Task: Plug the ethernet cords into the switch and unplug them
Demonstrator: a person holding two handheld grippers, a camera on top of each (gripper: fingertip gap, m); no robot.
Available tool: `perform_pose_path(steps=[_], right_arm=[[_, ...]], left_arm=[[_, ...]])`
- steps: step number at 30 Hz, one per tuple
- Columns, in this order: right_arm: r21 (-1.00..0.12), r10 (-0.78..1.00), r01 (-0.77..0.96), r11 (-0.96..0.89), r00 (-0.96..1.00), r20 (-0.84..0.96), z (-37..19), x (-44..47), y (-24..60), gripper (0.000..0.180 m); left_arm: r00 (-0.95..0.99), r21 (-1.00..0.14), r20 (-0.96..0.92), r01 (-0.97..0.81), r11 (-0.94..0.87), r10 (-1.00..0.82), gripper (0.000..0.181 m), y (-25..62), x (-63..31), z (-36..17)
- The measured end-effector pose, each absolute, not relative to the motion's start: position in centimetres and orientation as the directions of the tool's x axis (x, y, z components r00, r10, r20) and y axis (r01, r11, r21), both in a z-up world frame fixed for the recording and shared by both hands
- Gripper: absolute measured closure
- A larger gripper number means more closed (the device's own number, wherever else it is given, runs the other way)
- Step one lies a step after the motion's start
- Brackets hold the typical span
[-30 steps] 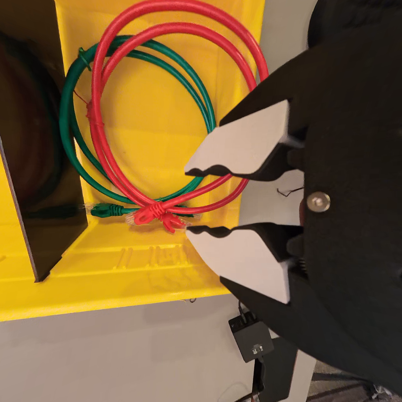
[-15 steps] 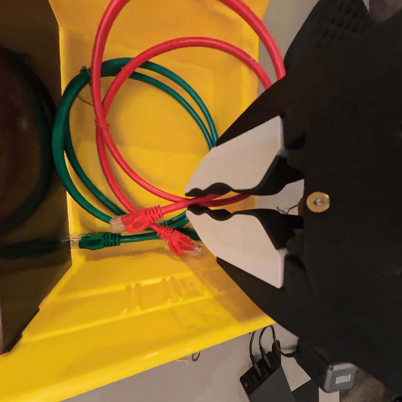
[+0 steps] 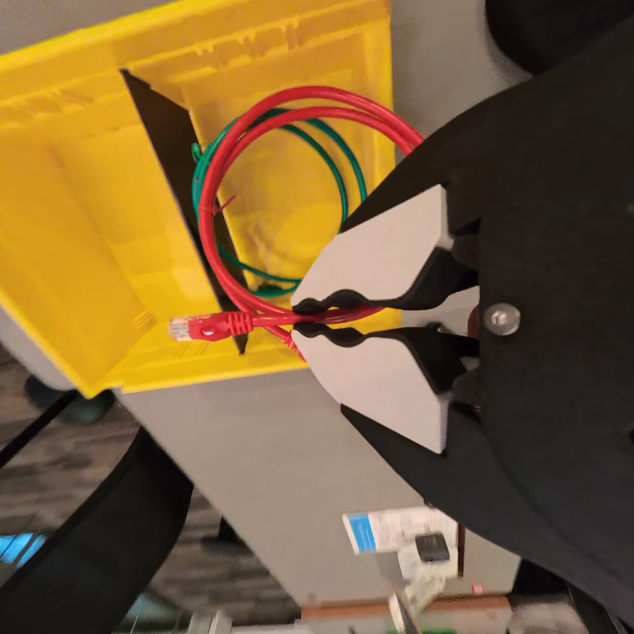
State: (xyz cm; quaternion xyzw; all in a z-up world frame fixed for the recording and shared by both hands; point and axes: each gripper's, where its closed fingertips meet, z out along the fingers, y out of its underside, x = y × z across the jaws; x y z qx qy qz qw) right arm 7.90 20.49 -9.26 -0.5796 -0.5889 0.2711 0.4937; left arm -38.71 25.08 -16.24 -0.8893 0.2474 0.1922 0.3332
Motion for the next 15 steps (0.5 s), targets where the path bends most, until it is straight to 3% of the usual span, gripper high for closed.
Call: perform_pose_path(steps=[10, 15], right_arm=[[-0.900, 0.934, 0.341, 0.271, 0.134, 0.332, -6.9, 3.7, 18.8, 0.107], [-0.893, 0.938, 0.359, 0.270, 0.110, 0.328, -7.6, 2.6, 18.5, 0.107]], left_arm=[[0.559, -0.437, -0.788, -0.802, -0.408, -0.256, 0.175, 24.1, -32.3, -2.7], [0.474, -0.353, -0.844, -0.843, -0.406, -0.250, 0.175, 24.8, -31.6, -1.2]])
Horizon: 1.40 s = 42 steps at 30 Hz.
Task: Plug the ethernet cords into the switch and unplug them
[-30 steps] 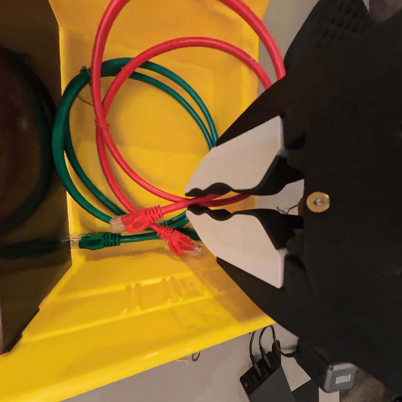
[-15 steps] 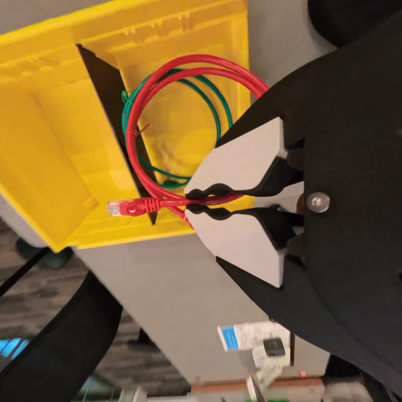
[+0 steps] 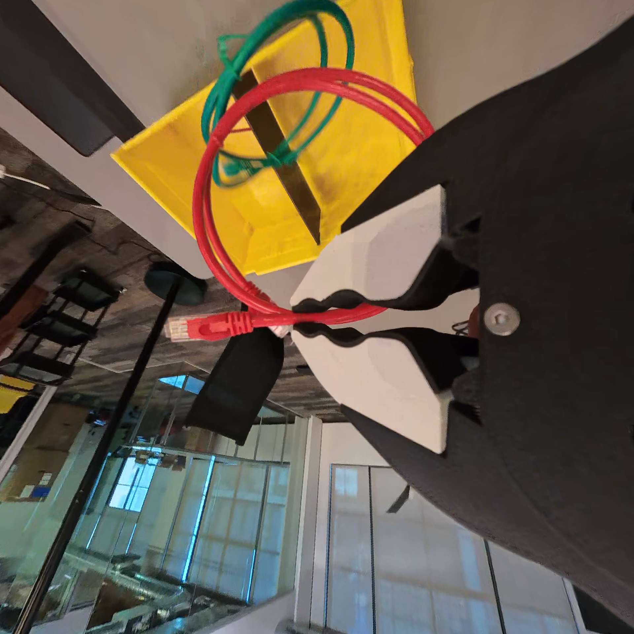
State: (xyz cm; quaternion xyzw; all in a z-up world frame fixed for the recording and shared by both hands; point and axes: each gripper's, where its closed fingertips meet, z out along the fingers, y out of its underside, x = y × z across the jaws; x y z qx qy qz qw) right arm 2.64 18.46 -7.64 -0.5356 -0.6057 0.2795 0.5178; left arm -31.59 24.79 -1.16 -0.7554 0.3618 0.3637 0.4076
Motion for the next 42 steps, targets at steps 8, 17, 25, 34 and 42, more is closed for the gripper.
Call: perform_pose_path(steps=[8, 17, 25, 34, 42], right_arm=[[-0.871, 0.943, 0.410, 0.272, 0.066, 0.326, -9.4, 1.3, 18.2, 0.108], [-0.869, 0.943, 0.421, 0.260, 0.081, 0.322, -9.9, 0.9, 18.6, 0.105], [-0.937, 0.956, 0.264, 0.228, 0.122, 0.267, -7.0, -0.1, 18.3, 0.110], [-0.862, 0.860, 0.176, 0.476, 0.114, 0.498, -4.2, -1.7, 15.3, 0.122], [-0.826, 0.830, 0.181, 0.535, 0.070, 0.553, -4.8, -0.9, 15.1, 0.150]], left_arm=[[0.433, -0.167, -0.829, -0.795, -0.583, -0.353, 0.175, 25.6, -39.2, -10.4], [0.275, -0.040, -0.914, -0.792, -0.610, -0.298, 0.175, 25.2, -44.0, -8.7], [0.163, -0.095, -0.922, -0.975, -0.201, -0.352, 0.175, 22.7, -32.4, -1.4], [-0.152, -0.105, -0.763, -0.930, 0.353, -0.628, 0.175, 18.6, -10.0, -5.2], [-0.243, -0.216, -0.694, -0.828, 0.518, -0.678, 0.175, 16.9, -3.3, -5.7]])
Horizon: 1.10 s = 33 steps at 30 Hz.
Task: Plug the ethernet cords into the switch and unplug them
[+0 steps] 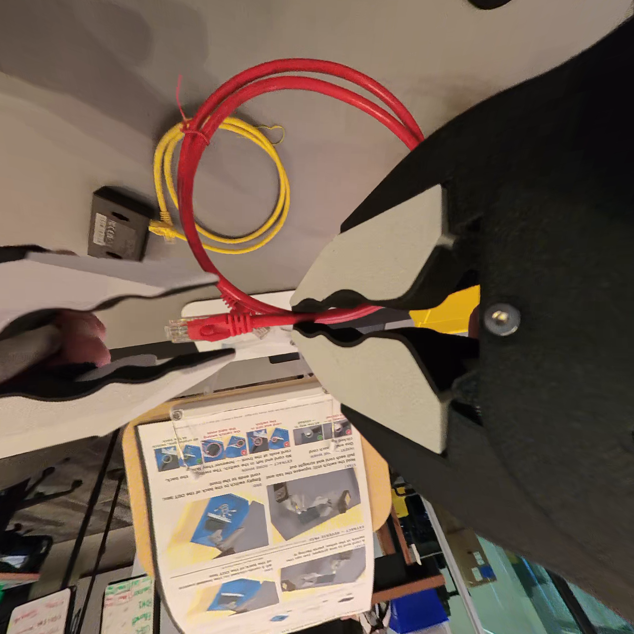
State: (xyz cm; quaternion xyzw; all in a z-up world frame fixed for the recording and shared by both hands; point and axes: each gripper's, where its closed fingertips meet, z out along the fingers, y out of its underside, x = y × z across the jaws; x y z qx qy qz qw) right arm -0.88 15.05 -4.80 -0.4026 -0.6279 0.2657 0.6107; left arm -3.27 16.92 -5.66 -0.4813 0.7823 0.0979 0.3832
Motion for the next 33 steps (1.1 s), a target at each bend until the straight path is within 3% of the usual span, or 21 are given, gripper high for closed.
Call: perform_pose_path(steps=[3, 9, 12, 13, 16, 20, 24, 27, 29, 33], right_arm=[[-0.816, 0.819, 0.185, 0.548, 0.076, 0.568, -4.7, -0.5, 15.2, 0.169], [-0.831, 0.835, 0.173, 0.529, 0.067, 0.545, -4.5, -0.4, 14.9, 0.170], [-0.850, 0.849, 0.156, 0.503, 0.098, 0.520, -4.1, -0.3, 15.3, 0.170], [-0.861, 0.855, 0.141, 0.489, 0.121, 0.505, -3.7, -0.2, 15.6, 0.170], [-0.869, 0.848, 0.156, 0.470, 0.195, 0.494, -3.4, 0.5, 17.0, 0.170], [-0.869, 0.815, 0.202, 0.451, 0.303, 0.493, -3.1, 1.2, 18.9, 0.170], [-0.883, 0.796, 0.192, 0.428, 0.382, 0.469, -2.5, 1.3, 19.8, 0.169], [-0.899, 0.776, 0.134, 0.418, 0.462, 0.429, -1.2, 2.1, 20.4, 0.170], [-0.903, 0.761, 0.104, 0.417, 0.503, 0.409, -0.4, 2.8, 20.6, 0.170], [-0.908, 0.760, 0.054, 0.415, 0.527, 0.379, 0.6, 3.2, 20.4, 0.169]], left_arm=[[-0.248, -0.249, -0.680, -0.807, 0.535, -0.690, 0.175, 16.5, -2.6, -5.7], [-0.252, -0.261, -0.670, -0.801, 0.539, -0.699, 0.175, 16.4, -2.5, -5.8], [-0.202, -0.319, -0.656, -0.799, 0.509, -0.728, 0.174, 16.7, -2.4, -5.5], [-0.176, -0.332, -0.663, -0.802, 0.496, -0.728, 0.170, 17.1, -2.5, -5.3], [-0.051, -0.363, -0.676, -0.845, 0.392, -0.735, 0.121, 18.3, -3.7, -4.5], [0.151, -0.578, -0.622, -0.750, 0.321, -0.768, 0.118, 16.2, -2.3, -2.6], [0.282, -0.674, -0.523, -0.714, 0.188, -0.804, 0.119, 14.6, -0.4, -5.3], [0.386, -0.819, -0.320, -0.571, 0.048, -0.865, 0.120, 14.2, 1.9, -7.3], [0.424, -0.923, -0.114, -0.380, -0.062, -0.899, 0.117, 14.1, 3.3, -7.0], [0.253, -0.950, 0.298, -0.015, -0.312, -0.920, 0.103, 13.2, 6.4, -5.4]])
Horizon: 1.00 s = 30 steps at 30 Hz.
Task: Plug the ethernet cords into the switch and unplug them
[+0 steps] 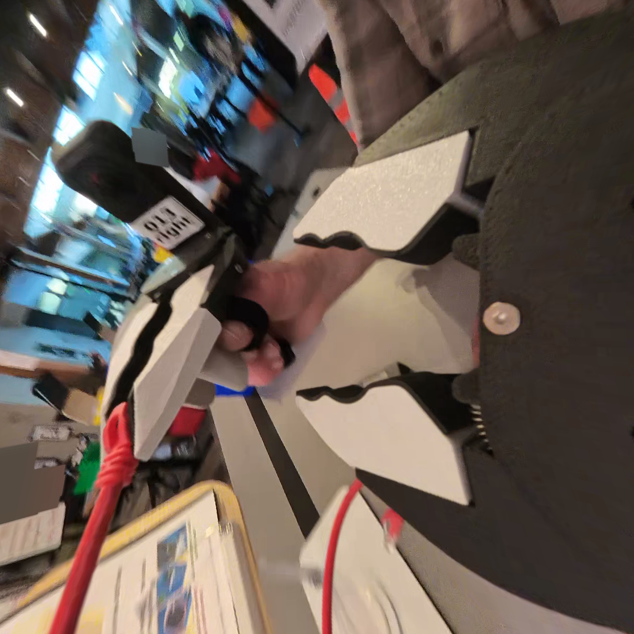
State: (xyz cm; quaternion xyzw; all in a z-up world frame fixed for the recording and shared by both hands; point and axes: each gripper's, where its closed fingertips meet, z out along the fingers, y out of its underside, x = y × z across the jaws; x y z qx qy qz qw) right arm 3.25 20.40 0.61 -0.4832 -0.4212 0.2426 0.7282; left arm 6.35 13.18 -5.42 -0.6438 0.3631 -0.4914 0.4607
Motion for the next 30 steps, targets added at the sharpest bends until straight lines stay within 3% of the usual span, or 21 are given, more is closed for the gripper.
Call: perform_pose_path(steps=[3, 7, 12, 14, 18, 24, 30], right_arm=[[-0.913, 0.774, 0.023, 0.408, 0.521, 0.359, 1.1, 3.1, 20.0, 0.169], [-0.915, 0.792, -0.002, 0.403, 0.502, 0.347, 1.4, 2.9, 19.4, 0.170], [-0.913, 0.812, -0.004, 0.408, 0.458, 0.361, 1.2, 2.8, 19.0, 0.170], [-0.910, 0.820, 0.008, 0.415, 0.431, 0.377, 0.9, 2.5, 18.6, 0.170], [-0.905, 0.820, 0.019, 0.424, 0.415, 0.394, 0.9, 2.7, 18.4, 0.170], [-0.894, 0.804, -0.001, 0.449, 0.438, 0.403, 2.7, 6.1, 18.2, 0.170], [-0.879, 0.799, 0.056, 0.474, 0.392, 0.456, 3.0, 8.3, 17.2, 0.170]], left_arm=[[0.234, -0.931, 0.357, 0.164, -0.325, -0.904, 0.092, 14.9, 6.8, -4.0], [0.161, -0.800, 0.503, 0.459, -0.387, -0.849, 0.079, 18.3, 4.4, -0.8], [0.158, -0.650, 0.578, 0.682, -0.335, -0.800, 0.079, 22.4, -1.2, 2.0], [0.149, -0.584, 0.596, 0.755, -0.299, -0.789, 0.088, 23.4, -3.3, 3.2], [0.198, -0.559, 0.621, 0.790, -0.251, -0.759, 0.113, 24.7, -5.9, 4.6], [0.250, -0.515, 0.672, 0.834, -0.197, -0.697, 0.128, 27.0, -10.1, 5.7], [0.368, -0.630, 0.627, 0.758, -0.169, -0.687, 0.171, 29.2, -11.1, 7.6]])
